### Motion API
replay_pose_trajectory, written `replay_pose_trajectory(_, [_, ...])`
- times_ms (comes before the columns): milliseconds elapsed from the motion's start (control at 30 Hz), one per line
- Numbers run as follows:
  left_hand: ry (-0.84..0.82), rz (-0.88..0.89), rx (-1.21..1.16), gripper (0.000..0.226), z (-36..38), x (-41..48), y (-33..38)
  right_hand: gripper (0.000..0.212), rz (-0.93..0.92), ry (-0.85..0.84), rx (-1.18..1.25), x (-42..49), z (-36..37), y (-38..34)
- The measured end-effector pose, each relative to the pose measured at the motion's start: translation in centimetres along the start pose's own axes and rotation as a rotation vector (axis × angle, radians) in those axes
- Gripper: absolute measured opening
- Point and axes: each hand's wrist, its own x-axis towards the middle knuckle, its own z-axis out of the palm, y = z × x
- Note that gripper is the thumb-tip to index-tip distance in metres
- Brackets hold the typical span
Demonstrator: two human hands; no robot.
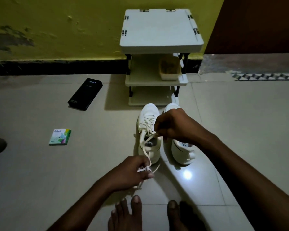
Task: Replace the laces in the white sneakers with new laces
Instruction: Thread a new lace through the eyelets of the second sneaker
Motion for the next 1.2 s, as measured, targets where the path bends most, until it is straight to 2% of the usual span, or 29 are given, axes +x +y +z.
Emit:
replay_pose_trajectory(133, [0.063,0.105,0.016,0.016,2.0,1.0,3.7,0.006,0.024,0.032,0.040,-2.1,-1.4,0.2])
replay_pose_trajectory(200, [0.054,0.111,0.081,0.015,2.4,1.2,4.6,0.004,0.024,0.012,0.030,-3.0,-1.8,0.3])
replay_pose_trajectory(300, [0.066,0.089,0.154,0.020,2.3,1.3,5.8,0.014,0.041,-0.026,0.043,-4.1,-2.2,1.0])
replay_pose_trajectory(400, [0.310,0.025,0.145,0.006,2.0,1.8,7.2,0.018,0.036,-0.014,0.051,-4.8,-2.7,1.8])
replay_pose_trajectory(467, [0.538,0.032,0.133,0.018,1.7,2.5,7.6,0.014,0.016,0.002,0.047,-5.1,-3.0,1.9])
replay_pose_trajectory(500, [0.592,0.061,0.093,0.024,1.7,3.2,7.7,0.010,0.001,0.017,0.041,-5.1,-3.1,2.1])
replay_pose_trajectory(567, [0.560,0.122,-0.043,0.031,1.9,4.6,8.2,0.007,-0.034,0.052,0.043,-5.1,-3.3,2.4])
replay_pose_trajectory(667, [0.534,0.200,-0.124,0.013,2.6,6.0,8.7,0.008,-0.040,0.093,0.074,-5.3,-3.6,3.5])
replay_pose_trajectory(800, [0.594,0.180,0.039,0.019,2.4,6.5,6.9,0.010,0.051,0.171,0.140,-5.8,-4.4,6.1])
replay_pose_trajectory(967, [0.537,0.065,0.348,0.011,2.0,6.8,6.8,0.011,0.118,0.235,0.158,-5.8,-4.4,7.4])
replay_pose_trajectory(1000, [0.533,0.066,0.346,0.017,1.9,6.9,7.1,0.012,0.109,0.236,0.164,-5.7,-4.2,7.1])
replay_pose_trajectory(1067, [0.516,0.094,0.138,0.038,1.6,7.2,8.0,0.013,0.072,0.228,0.160,-5.5,-4.0,6.2])
replay_pose_trajectory(1100, [0.489,0.106,-0.006,0.040,1.5,7.4,8.7,0.013,0.051,0.218,0.151,-5.4,-4.0,5.8])
replay_pose_trajectory(1133, [0.466,0.122,-0.133,0.034,1.5,7.5,9.3,0.012,0.035,0.210,0.142,-5.3,-4.0,5.5])
replay_pose_trajectory(1200, [0.475,0.175,-0.221,0.008,1.5,7.7,9.7,0.010,0.034,0.198,0.147,-5.3,-4.0,5.2])
